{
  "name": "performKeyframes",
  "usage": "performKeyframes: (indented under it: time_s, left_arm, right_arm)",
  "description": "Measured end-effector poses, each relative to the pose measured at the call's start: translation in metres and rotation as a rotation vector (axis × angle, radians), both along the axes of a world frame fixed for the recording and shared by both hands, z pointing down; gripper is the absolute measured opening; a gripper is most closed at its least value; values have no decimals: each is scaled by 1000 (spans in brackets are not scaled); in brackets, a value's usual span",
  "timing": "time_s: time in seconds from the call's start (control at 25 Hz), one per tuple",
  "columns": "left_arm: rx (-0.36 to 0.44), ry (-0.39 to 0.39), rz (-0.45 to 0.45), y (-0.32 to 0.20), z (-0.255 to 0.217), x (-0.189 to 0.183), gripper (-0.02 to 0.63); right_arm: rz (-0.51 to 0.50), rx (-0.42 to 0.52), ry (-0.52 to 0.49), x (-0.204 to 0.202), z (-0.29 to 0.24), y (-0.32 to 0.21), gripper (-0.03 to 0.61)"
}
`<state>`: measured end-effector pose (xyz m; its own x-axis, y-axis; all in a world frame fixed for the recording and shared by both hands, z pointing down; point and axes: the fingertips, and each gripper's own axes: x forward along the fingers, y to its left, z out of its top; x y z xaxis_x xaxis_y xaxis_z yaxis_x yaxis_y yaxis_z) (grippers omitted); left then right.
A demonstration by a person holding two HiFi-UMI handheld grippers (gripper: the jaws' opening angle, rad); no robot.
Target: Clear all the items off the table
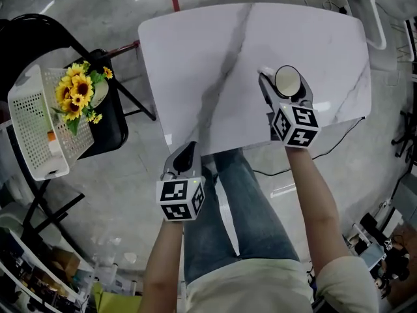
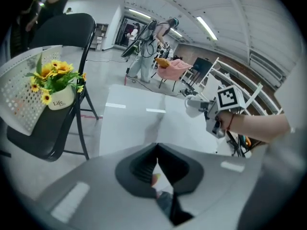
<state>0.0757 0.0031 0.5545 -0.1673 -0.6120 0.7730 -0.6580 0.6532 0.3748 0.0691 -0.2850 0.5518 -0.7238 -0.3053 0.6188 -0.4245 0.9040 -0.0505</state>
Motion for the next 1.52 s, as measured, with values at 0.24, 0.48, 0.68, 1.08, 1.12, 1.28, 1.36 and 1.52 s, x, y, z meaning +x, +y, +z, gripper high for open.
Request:
performKeyframes:
  time_s: [0.24,0.48,0.68,1.08,1.12,1.28,1.36,1.52]
  left_arm:
    - [0,-1,-69,42,0,-5,9]
    - [5,2,-136,82,0,-9,9]
    - [11,0,-183,113,0,-14,9]
    - [15,-7,-271,171,1,-27,9]
    - [15,-7,-279,177,0,-28,9]
    - [15,-8,-308,198,1,-30,9]
    - [15,-6,-323,207,3,-31,9]
    - [16,-1,-350,223,5,-32,9]
  right_arm:
    - [-92,-6,-10,-30,-5,52,407]
    - [-199,1,-15,-61,-11,109,407]
    - [-278,-1,-25,-84,-16,157,407]
    - [-392,-25,-17,-116,-16,241,407]
    - [-402,-26,-16,-119,-16,249,407]
    - [-440,-27,-14,-128,-16,277,407]
    - [-462,-29,-10,-133,-14,291,407]
    - [-511,-39,-8,-145,-12,319,407]
